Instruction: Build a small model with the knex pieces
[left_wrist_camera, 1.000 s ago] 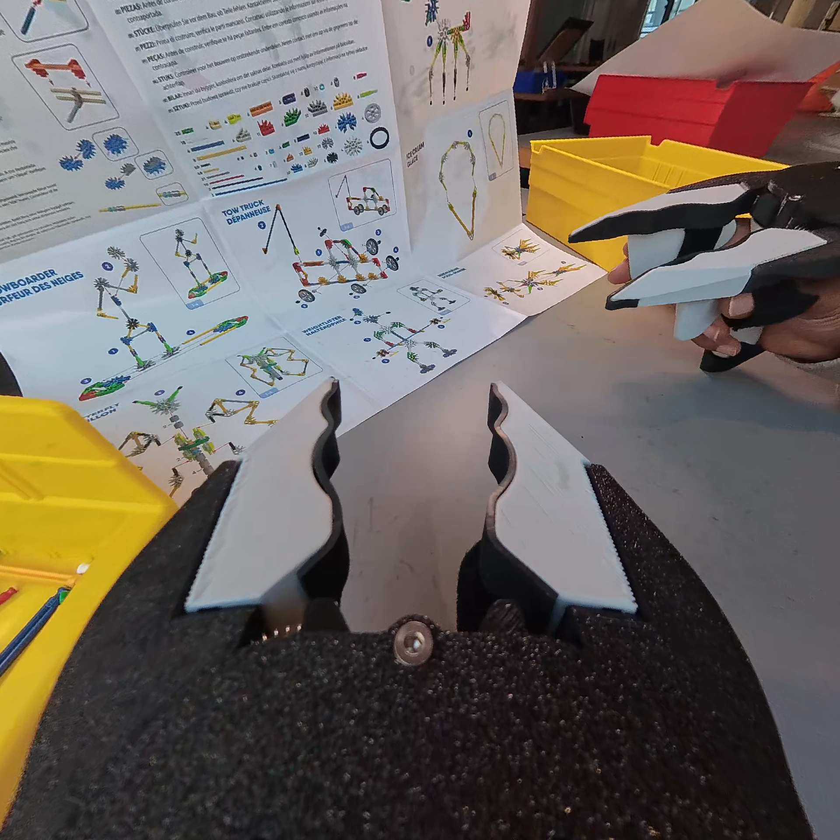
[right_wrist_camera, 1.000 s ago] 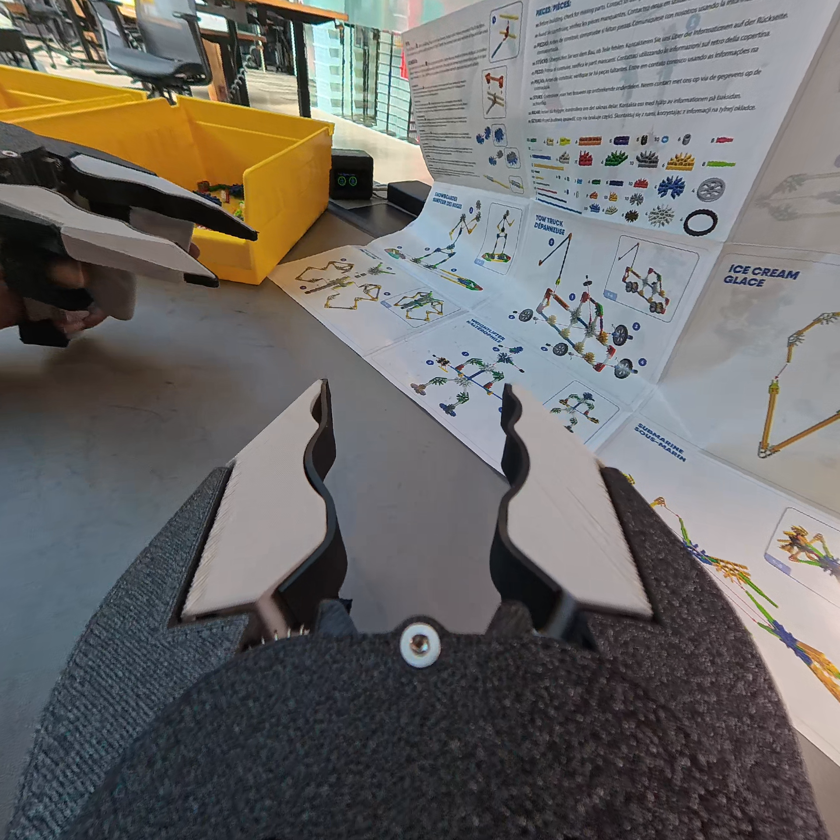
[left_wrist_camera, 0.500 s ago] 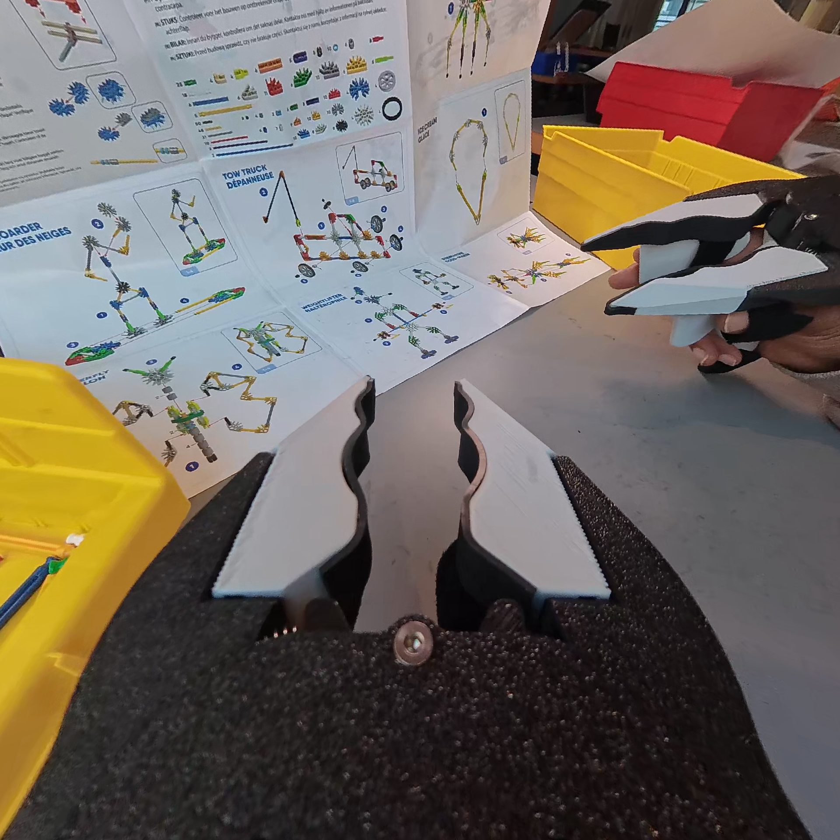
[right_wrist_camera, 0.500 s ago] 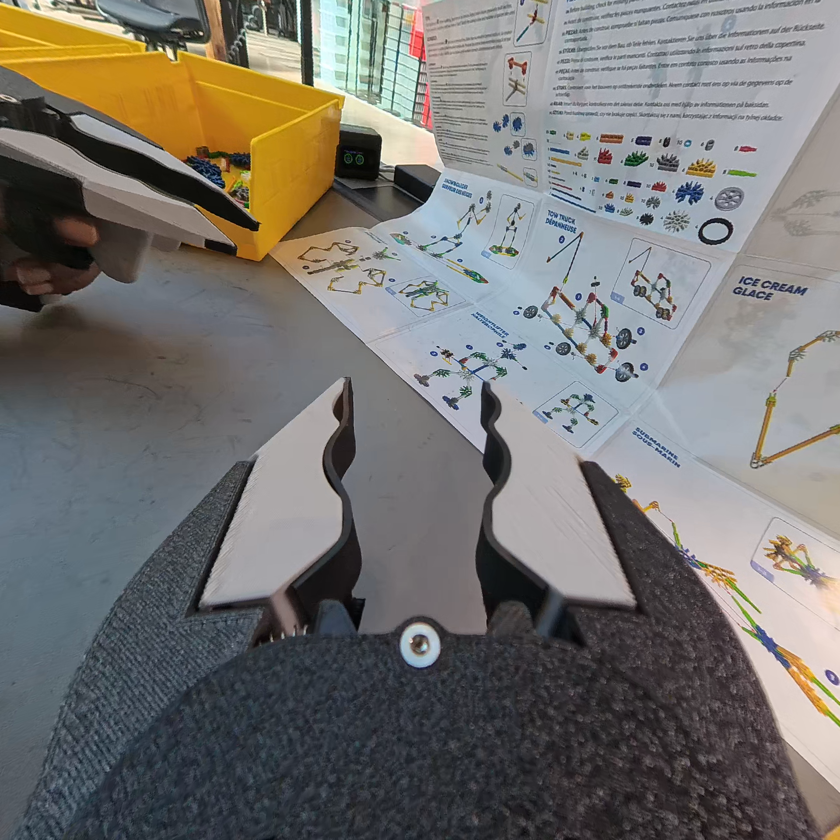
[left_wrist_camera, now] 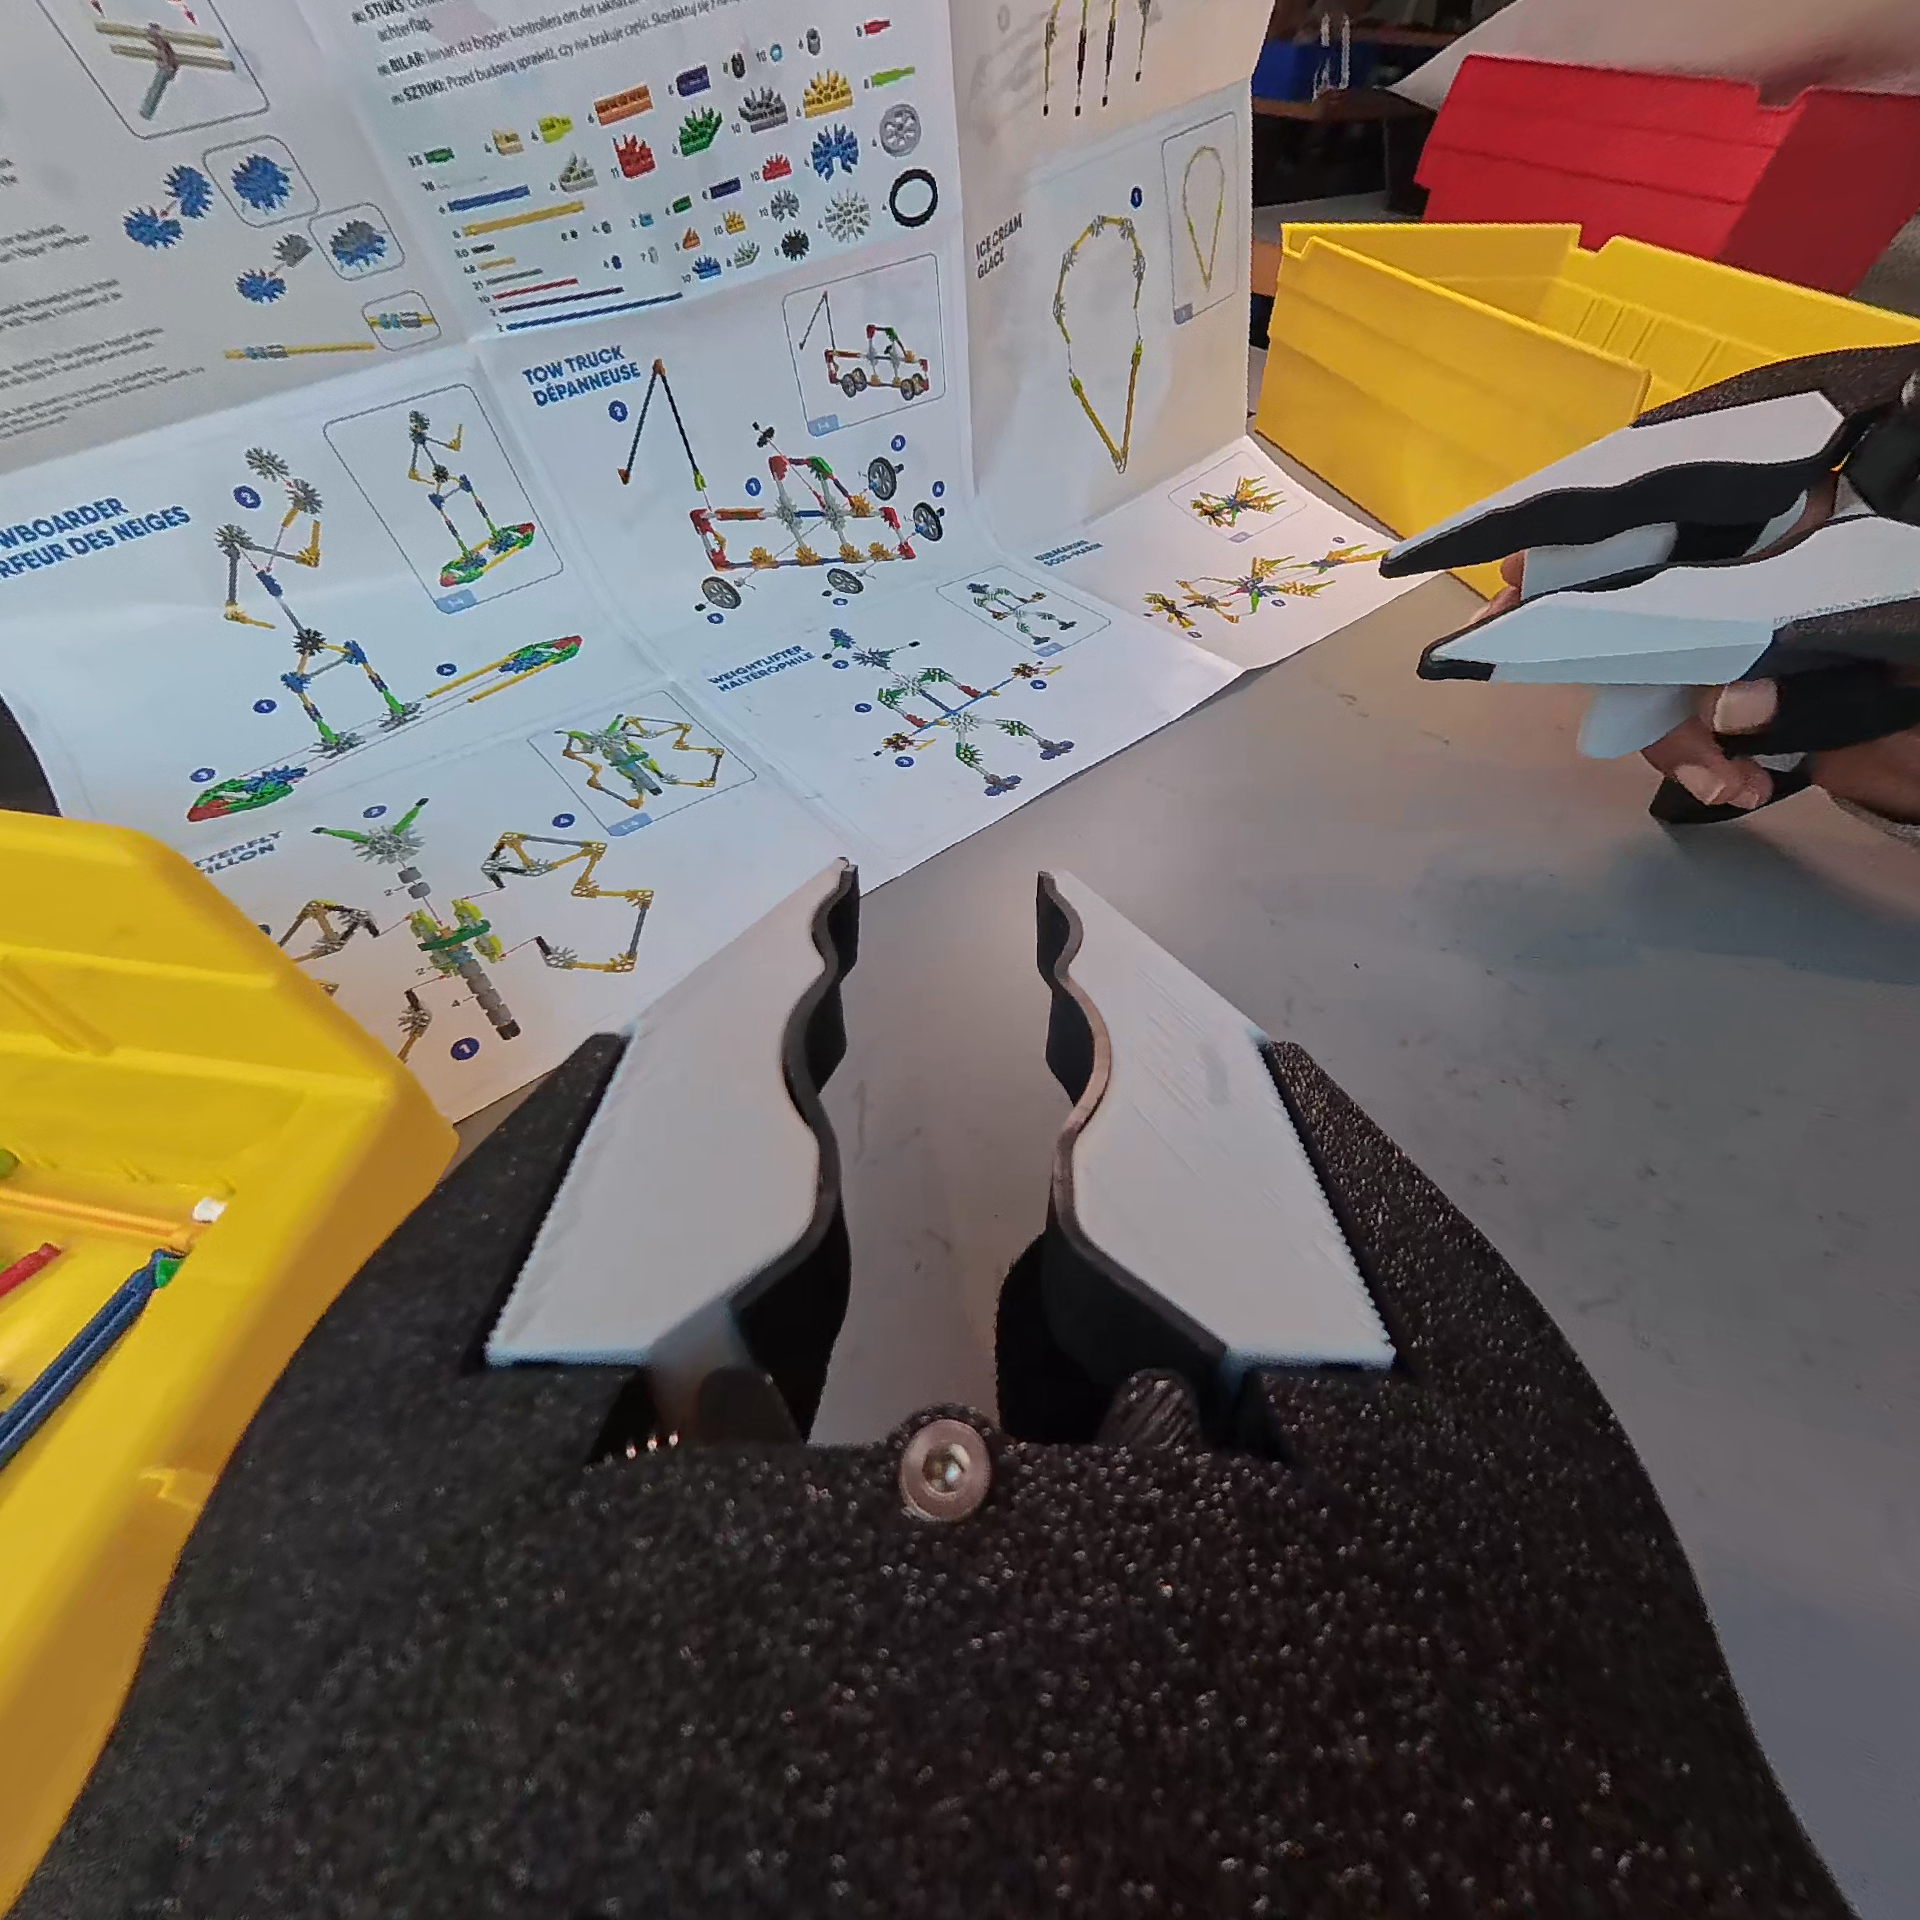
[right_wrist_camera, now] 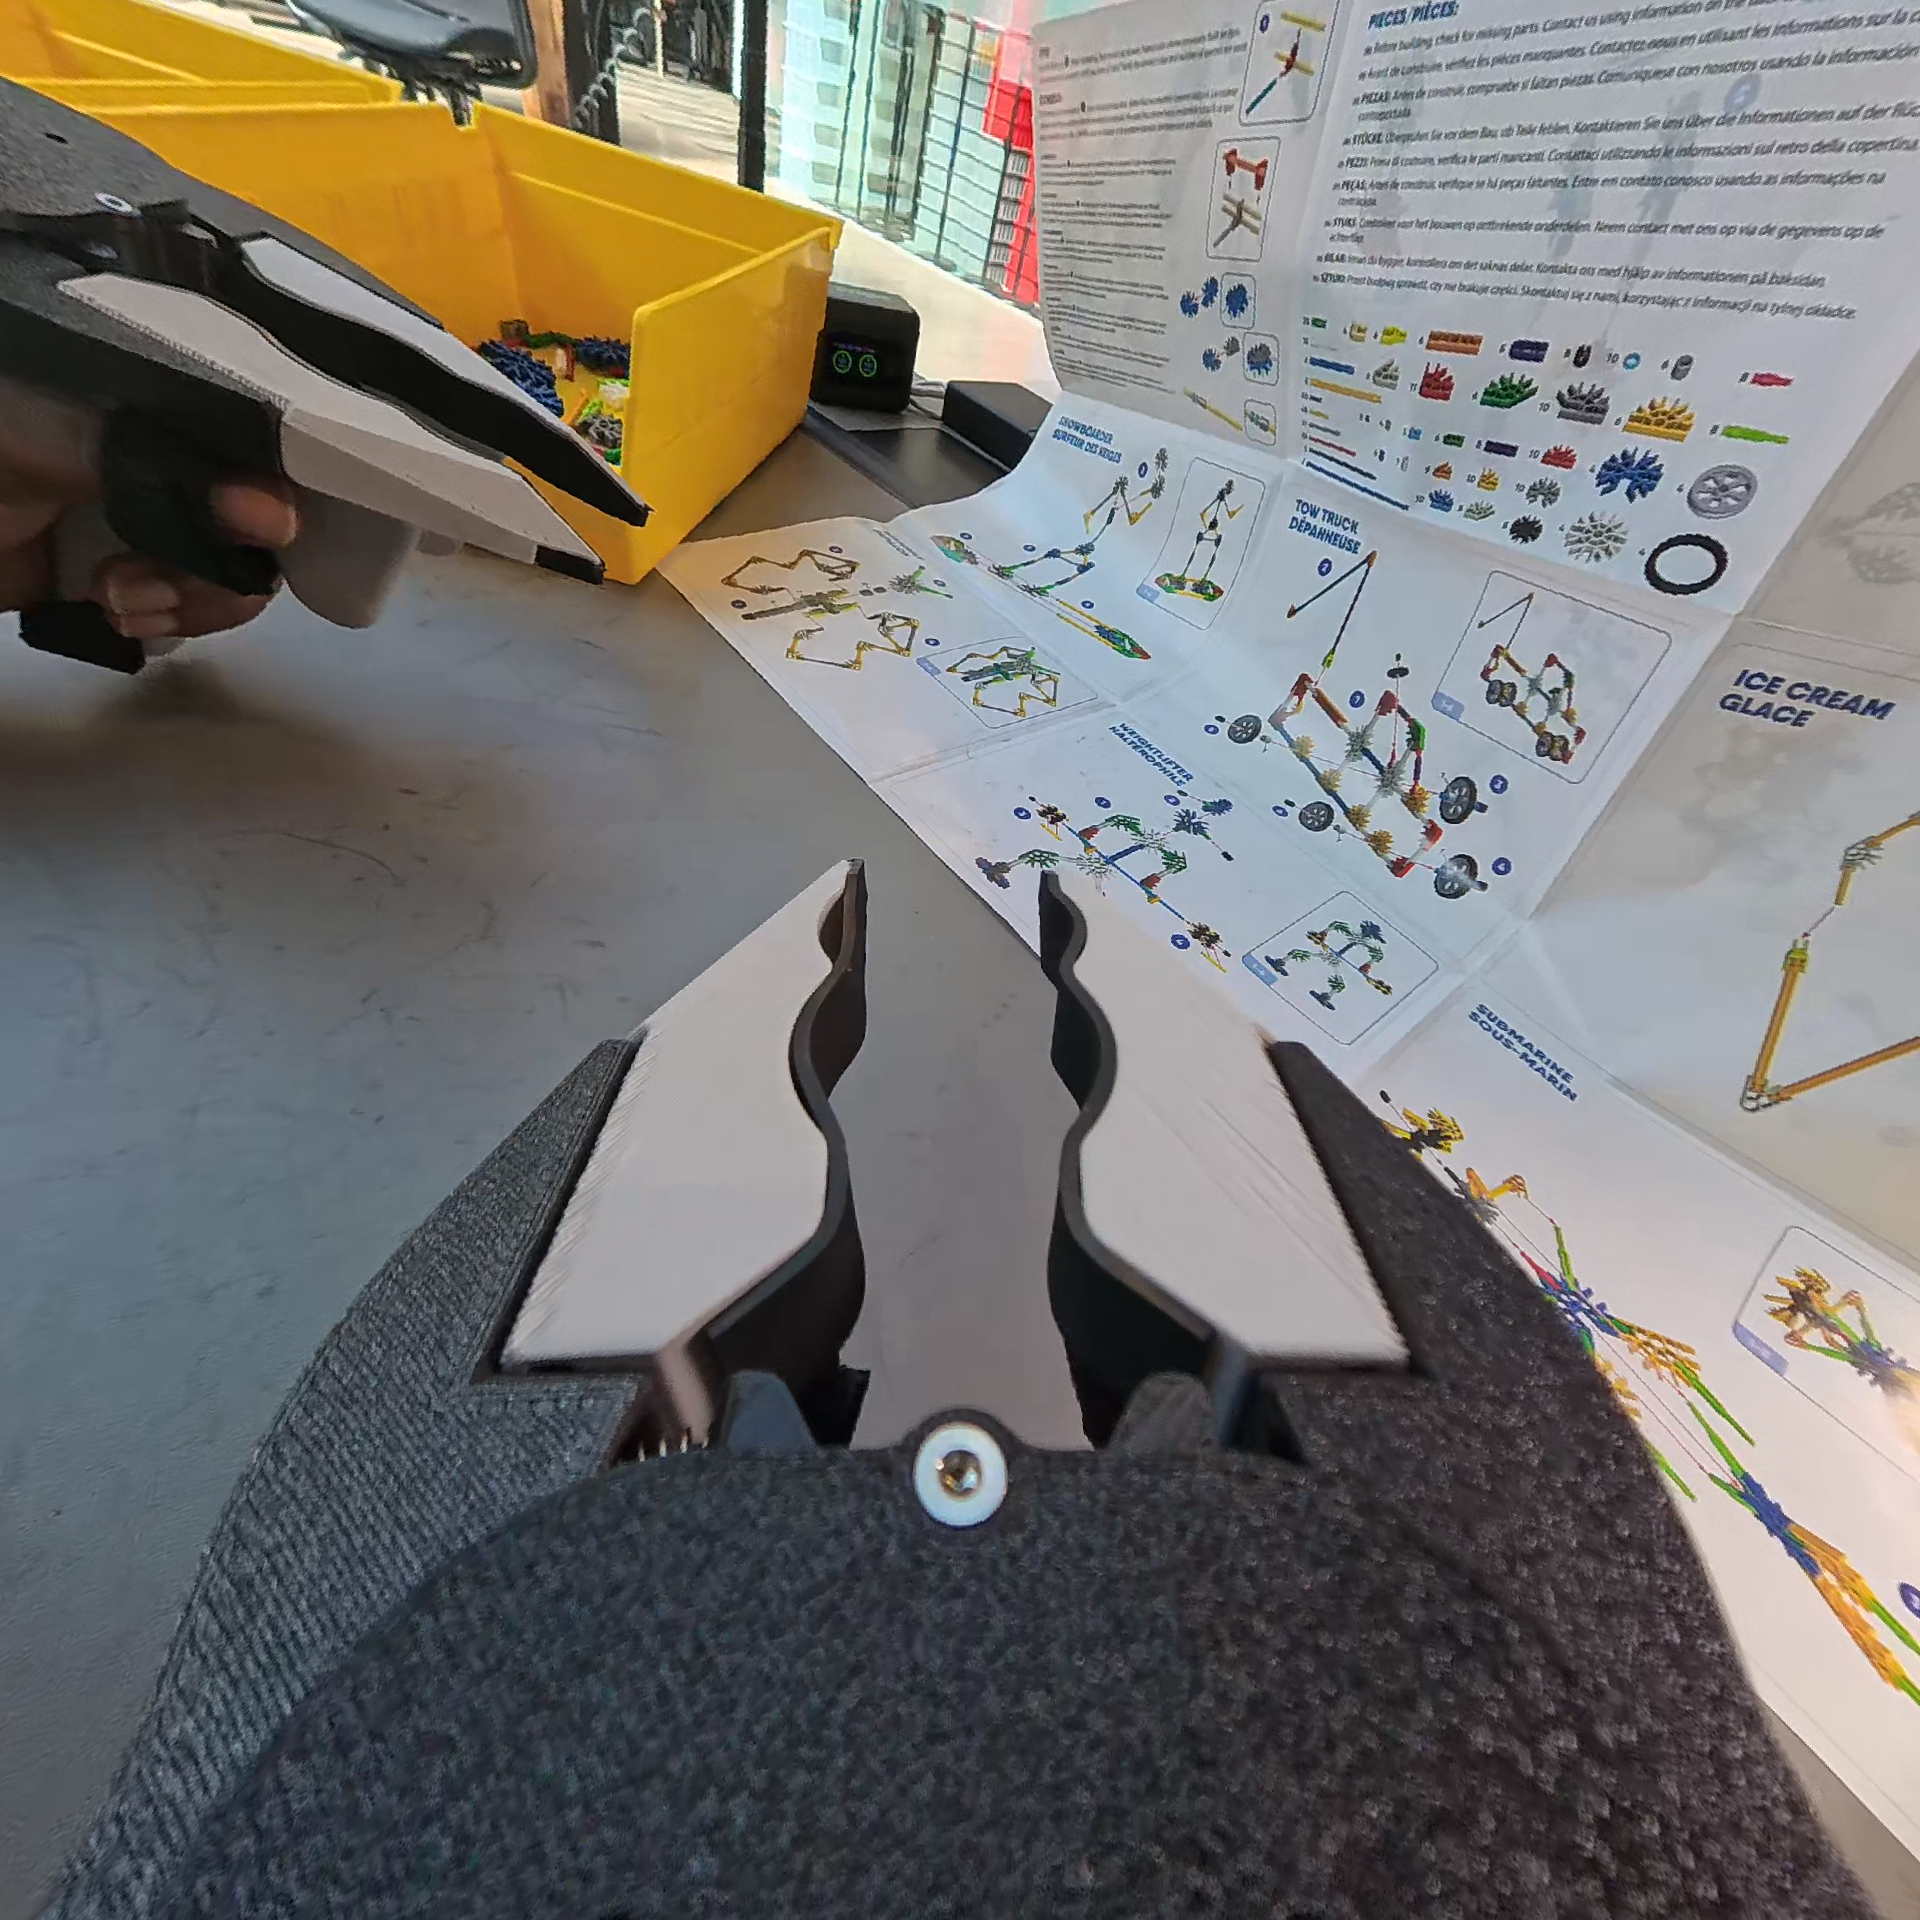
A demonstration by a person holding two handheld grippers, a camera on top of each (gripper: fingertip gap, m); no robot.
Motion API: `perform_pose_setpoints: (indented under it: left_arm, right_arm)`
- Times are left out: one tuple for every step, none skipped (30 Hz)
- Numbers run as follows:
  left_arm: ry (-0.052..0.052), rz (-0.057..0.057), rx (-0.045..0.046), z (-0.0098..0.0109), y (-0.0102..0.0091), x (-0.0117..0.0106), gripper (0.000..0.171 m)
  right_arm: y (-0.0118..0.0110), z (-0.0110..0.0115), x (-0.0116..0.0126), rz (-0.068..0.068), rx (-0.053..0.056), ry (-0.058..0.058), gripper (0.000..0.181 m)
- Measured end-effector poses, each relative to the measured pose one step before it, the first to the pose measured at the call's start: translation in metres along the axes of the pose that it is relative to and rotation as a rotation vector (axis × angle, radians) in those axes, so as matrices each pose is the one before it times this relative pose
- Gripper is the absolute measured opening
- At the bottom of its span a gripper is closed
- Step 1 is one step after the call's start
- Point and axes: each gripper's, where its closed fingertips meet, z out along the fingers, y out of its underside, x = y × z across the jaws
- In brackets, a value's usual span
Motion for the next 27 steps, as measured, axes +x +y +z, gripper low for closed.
perform_pose_setpoints:
  left_arm:
    - [-0.0059,-0.0016,0.00085,-0.00065,-0.00036,-0.00130,0.032]
    - [-0.0048,-0.0030,0.00150,-0.00056,-0.00057,-0.00127,0.032]
    - [-0.0042,-0.0038,0.00204,-0.00048,-0.00046,-0.00123,0.032]
    - [-0.0038,-0.0039,0.00113,-0.00042,-0.00027,-0.00120,0.033]
    - [-0.0037,-0.0037,0.00005,-0.00026,-0.00008,-0.00113,0.033]
    - [-0.0030,-0.0034,0.00014,-0.00010,0.00006,-0.00108,0.033]
    - [-0.0032,-0.0032,0.00090,-0.00012,-0.00001,-0.00100,0.033]
    - [-0.0037,-0.0026,0.00160,-0.00016,-0.00009,-0.00111,0.033]
    - [-0.0025,-0.0012,0.00153,0.00000,0.00000,-0.00075,0.033]
    - [-0.0017,-0.0011,-0.00011,0.00009,0.00017,-0.00058,0.033]
    - [-0.0016,-0.0011,-0.00123,0.00027,0.00046,-0.00050,0.034]
    - [-0.0012,-0.0002,-0.00101,0.00020,0.00046,-0.00040,0.034]
    - [-0.0014,0.0005,-0.00112,0.00024,0.00049,-0.00018,0.034]
    - [-0.0013,0.0008,-0.00148,0.00031,0.00051,-0.00021,0.034]
    - [-0.0005,0.0010,-0.00178,0.00030,0.00055,0.00001,0.034]
    - [-0.0002,0.0005,-0.00199,0.00038,0.00055,0.00006,0.034]
    - [0.0009,-0.0004,-0.00150,0.00037,0.00038,0.00019,0.034]
    - [0.0018,-0.0019,-0.00105,0.00028,0.00034,0.00024,0.034]
    - [0.0026,-0.0028,-0.00065,0.00028,0.00019,0.00041,0.034]
    - [0.0032,-0.0030,-0.00014,0.00017,-0.00004,0.00054,0.035]
    - [0.0026,-0.0025,0.00056,0.00012,-0.00011,0.00042,0.035]
    - [0.0017,-0.0010,0.00030,0.00005,0.00005,0.00030,0.035]
    - [0.0012,0.0003,-0.00098,0.00016,0.00018,0.00021,0.035]
    - [0.0005,0.0010,-0.00146,0.00016,0.00034,0.00006,0.035]
    - [-0.0012,0.0016,-0.00052,0.00013,0.00024,-0.00021,0.035]
    - [-0.0022,0.0020,0.00014,-0.00003,0.00011,-0.00025,0.035]
    - [-0.0023,0.0010,-0.00003,0.00000,0.00000,-0.00040,0.035]
  right_arm:
    - [0.00014,0.00019,0.00004,0.0001,-0.0006,0.0000,0.032]
    - [0.00015,0.00013,-0.00029,-0.0021,-0.0015,0.0001,0.032]
    - [0.00034,0.00028,-0.00049,-0.0039,-0.0023,-0.0003,0.032]
    - [0.00016,0.00032,-0.00050,-0.0045,-0.0021,0.0005,0.032]
    - [0.00029,0.00025,-0.00061,-0.0045,-0.0022,-0.0002,0.032]
    - [0.00031,0.00034,-0.00068,-0.0040,-0.0025,-0.0010,0.032]
    - [0.00033,0.00031,-0.00050,-0.0031,-0.0022,-0.0007,0.032]
    - [0.00014,0.00015,-0.00029,-0.0017,-0.0014,-0.0004,0.032]
    - [0.00019,0.00014,-0.00010,-0.0002,-0.0011,-0.0004,0.032]
    - [0.00010,0.00016,0.00008,0.0009,-0.0009,-0.0002,0.032]
    - [0.00008,0.00009,0.00013,0.0012,-0.0005,0.0003,0.033]
    - [0.00009,0.00001,0.00009,0.0008,-0.0004,-0.0003,0.033]
    - [0.00010,0.00008,-0.00021,-0.0001,-0.0004,-0.0006,0.033]
    - [0.00012,0.00004,-0.00014,-0.0012,-0.0007,0.0001,0.033]
    - [0.00006,0.00001,-0.00037,-0.0023,-0.0005,-0.0008,0.033]
    - [0.00017,0.00015,-0.00053,-0.0028,-0.0013,-0.0011,0.033]
    - [0.00020,0.00006,-0.00038,-0.0028,-0.0012,-0.0002,0.033]
    - [0.00001,0.00011,-0.00030,-0.0024,-0.0005,-0.0003,0.033]
    - [0.00006,-0.00004,-0.00020,-0.0015,-0.0002,0.0000,0.033]
    - [0.00000,-0.00003,-0.00007,-0.0005,-0.0001,0.0000,0.033]
    - [0.00002,0.00002,0.00001,0.0003,0.0000,-0.0005,0.033]
    - [0.00004,0.00001,-0.00010,0.0004,-0.0001,-0.0012,0.033]
    - [0.00016,0.00000,-0.00033,0.0000,-0.0005,-0.0021,0.033]
    - [0.00001,0.00009,-0.00046,-0.0012,-0.0008,-0.0024,0.033]
    - [0.00014,0.00007,-0.00029,-0.0018,-0.0003,-0.0005,0.033]
    - [0.00001,-0.00007,-0.00043,-0.0022,-0.0001,-0.0006,0.033]
    - [0.00006,0.00019,-0.00035,-0.0020,-0.0009,-0.0011,0.033]
